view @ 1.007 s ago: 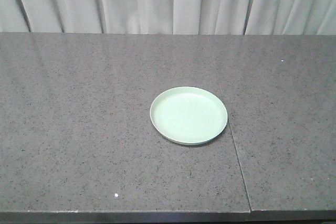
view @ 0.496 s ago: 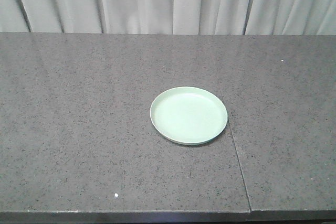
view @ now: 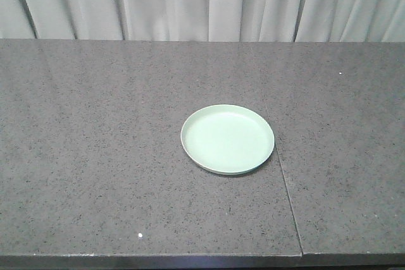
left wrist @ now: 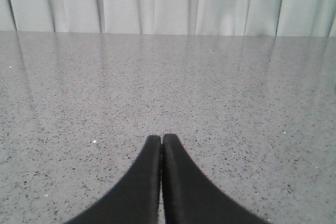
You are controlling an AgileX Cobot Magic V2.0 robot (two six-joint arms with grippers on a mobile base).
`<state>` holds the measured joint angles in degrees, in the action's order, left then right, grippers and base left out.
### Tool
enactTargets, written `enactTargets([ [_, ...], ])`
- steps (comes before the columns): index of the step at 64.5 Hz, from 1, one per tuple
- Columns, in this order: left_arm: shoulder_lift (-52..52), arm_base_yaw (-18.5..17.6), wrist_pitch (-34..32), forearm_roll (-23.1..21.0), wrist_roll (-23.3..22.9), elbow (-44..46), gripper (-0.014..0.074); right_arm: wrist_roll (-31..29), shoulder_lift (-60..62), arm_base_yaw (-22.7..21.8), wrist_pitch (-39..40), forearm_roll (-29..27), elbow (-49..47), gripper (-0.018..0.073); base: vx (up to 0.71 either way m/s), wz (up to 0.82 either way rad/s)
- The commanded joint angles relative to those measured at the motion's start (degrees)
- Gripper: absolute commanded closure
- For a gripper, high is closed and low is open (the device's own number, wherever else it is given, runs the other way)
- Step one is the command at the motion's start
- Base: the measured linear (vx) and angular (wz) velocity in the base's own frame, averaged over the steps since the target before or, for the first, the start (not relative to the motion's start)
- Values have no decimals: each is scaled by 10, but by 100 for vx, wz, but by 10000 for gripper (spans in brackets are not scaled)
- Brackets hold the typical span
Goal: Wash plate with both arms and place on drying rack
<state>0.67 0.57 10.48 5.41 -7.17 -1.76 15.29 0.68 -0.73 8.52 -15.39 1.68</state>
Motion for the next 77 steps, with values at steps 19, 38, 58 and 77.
enactTargets([
  [19,7,-3,-41,-4,-4,17,603,-41,-85,0,-248,60,-251,559,0,0],
  [38,7,-3,-41,-4,-4,17,603,-447,-268,0,-377,-198,-409,253,0,0],
  [58,7,-3,-41,-4,-4,17,603,-743,-425,0,-460,-495,-469,74,0,0],
  [77,7,-3,-41,-4,-4,17,603,-784,-617,0,-521,-479,-656,80,0,0],
])
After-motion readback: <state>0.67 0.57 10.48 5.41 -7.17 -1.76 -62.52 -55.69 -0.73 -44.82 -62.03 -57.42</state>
